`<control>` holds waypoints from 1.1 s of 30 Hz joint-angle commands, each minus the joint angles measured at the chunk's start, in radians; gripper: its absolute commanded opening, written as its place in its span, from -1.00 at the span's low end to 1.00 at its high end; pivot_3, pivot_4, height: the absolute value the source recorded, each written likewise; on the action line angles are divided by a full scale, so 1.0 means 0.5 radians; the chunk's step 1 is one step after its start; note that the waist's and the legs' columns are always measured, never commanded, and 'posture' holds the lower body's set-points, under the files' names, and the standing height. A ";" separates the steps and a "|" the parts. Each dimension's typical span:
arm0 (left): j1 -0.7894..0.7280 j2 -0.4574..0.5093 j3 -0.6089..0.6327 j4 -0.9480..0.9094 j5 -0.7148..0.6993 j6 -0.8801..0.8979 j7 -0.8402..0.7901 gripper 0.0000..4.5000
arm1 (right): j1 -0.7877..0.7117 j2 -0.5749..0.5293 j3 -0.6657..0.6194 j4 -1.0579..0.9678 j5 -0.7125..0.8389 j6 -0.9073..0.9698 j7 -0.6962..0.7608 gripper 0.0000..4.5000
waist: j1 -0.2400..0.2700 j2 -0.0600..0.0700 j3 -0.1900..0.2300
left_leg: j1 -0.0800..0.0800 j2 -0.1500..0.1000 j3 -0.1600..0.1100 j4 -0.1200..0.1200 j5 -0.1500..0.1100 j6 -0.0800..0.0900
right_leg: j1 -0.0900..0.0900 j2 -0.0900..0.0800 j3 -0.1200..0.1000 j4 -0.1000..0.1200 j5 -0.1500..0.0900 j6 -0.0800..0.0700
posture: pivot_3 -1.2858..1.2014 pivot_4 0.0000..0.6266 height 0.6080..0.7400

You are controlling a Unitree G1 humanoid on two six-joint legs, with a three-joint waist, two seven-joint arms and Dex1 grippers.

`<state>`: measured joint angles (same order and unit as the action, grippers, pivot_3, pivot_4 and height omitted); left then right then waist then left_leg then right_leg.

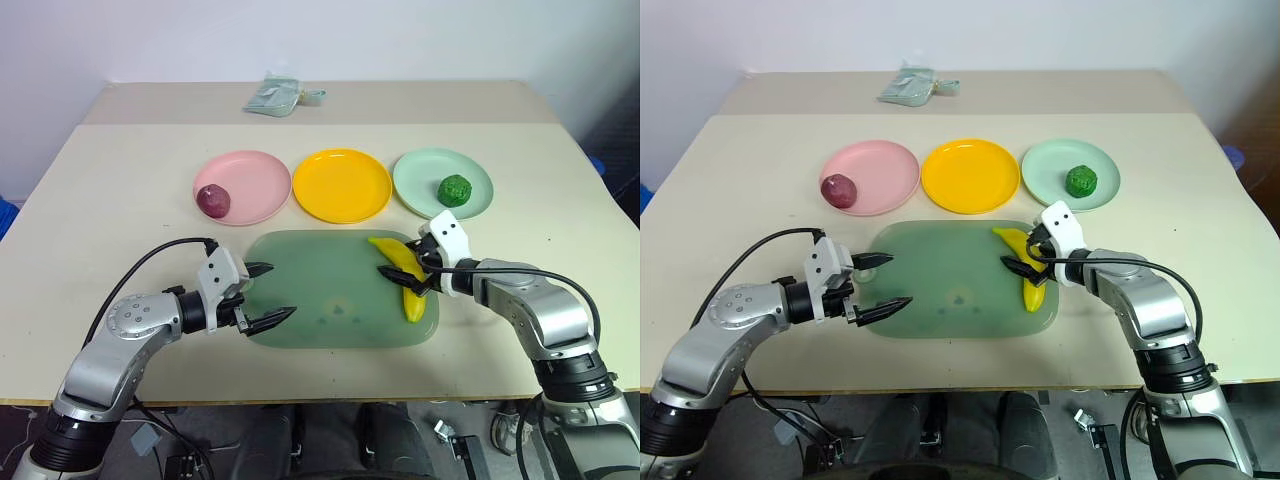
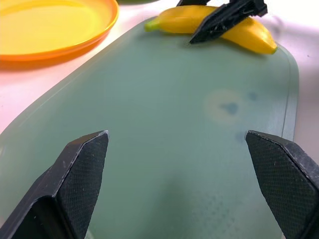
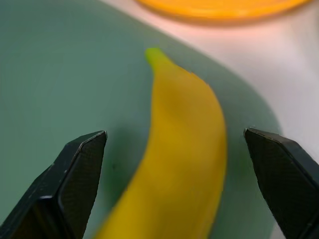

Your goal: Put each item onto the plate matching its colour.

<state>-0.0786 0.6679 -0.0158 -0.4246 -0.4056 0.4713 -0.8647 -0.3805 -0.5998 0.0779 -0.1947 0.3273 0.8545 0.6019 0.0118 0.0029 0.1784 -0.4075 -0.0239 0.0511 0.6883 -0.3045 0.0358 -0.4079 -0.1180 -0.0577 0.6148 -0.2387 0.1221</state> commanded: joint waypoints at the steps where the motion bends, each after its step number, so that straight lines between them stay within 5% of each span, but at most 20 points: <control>1: 0.006 0.005 0.032 -0.044 -0.023 -0.016 0.007 1.00 | -0.056 0.009 0.055 -0.054 -0.064 0.020 -0.046 0.43 | -0.002 -0.001 -0.001 | 0.000 0.000 0.000 0.000 0.000 0.000 | 0.000 0.000 0.000 0.000 0.000 0.000 | 0.03 -0.52 1.00; 5: 0.022 0.016 0.055 -0.045 -0.020 -0.017 0.013 1.00 | -0.202 0.089 0.050 -0.026 -0.107 -0.126 -0.087 -0.36 | -0.004 -0.001 -0.001 | 0.000 0.000 0.000 0.000 0.000 0.000 | 0.000 0.001 0.000 0.000 0.000 0.000 | 0.03 -0.52 1.00; 11: 0.034 0.010 0.092 -0.031 -0.024 -0.016 0.045 1.00 | -0.567 0.324 0.106 0.292 -0.230 -0.336 -0.180 -0.36 | -0.018 0.000 0.000 | 0.000 0.000 0.001 0.000 0.000 0.000 | -0.002 0.002 0.000 0.002 0.000 0.000 | 0.03 -0.52 1.00; 15: 0.050 -0.009 0.128 -0.057 -0.045 -0.001 0.081 1.00 | -1.160 0.720 0.150 1.282 -0.426 -0.704 -0.423 -0.36 | -0.058 0.000 0.000 | 0.000 0.000 0.001 0.000 0.001 -0.001 | -0.002 0.003 0.000 0.004 0.000 0.000 | 0.03 -0.52 1.00; 21: 0.093 -0.024 0.149 -0.115 -0.047 0.011 0.155 1.00 | -1.674 0.927 0.023 2.342 -0.488 -1.135 -0.490 -0.36 | -0.055 0.000 0.000 | -0.002 0.000 -0.002 -0.010 0.002 -0.004 | -0.006 0.005 -0.002 0.008 -0.001 -0.002 | 0.03 -0.52 1.00; 27: 0.178 -0.041 0.186 -0.178 -0.063 0.012 0.236 1.00 | -1.785 0.882 -0.051 2.547 -0.515 -1.365 -0.436 0.97 | -0.077 0.002 0.001 | -0.002 0.000 -0.002 -0.010 0.004 -0.006 | -0.004 0.006 -0.003 0.003 -0.001 -0.002 | 0.03 -0.52 1.00; 33: 0.221 -0.092 0.363 -0.132 -0.042 -0.033 0.381 1.00 | -1.321 0.606 -0.049 1.796 -0.422 -1.525 0.067 0.99 | -0.086 0.002 0.001 | -0.002 0.001 -0.004 -0.010 0.004 -0.008 | -0.004 0.006 -0.003 0.004 -0.001 -0.002 | 0.03 -0.52 1.00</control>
<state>0.0283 0.6259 0.1072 -0.4781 -0.4249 0.4831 -0.7002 -1.0987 -0.2543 0.0631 0.8564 0.0883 0.1224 0.5436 -0.0313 0.0036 0.1788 -0.4084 -0.0234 0.0492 0.6835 -0.3022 0.0319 -0.4096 -0.1148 -0.0592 0.6164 -0.2393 0.1213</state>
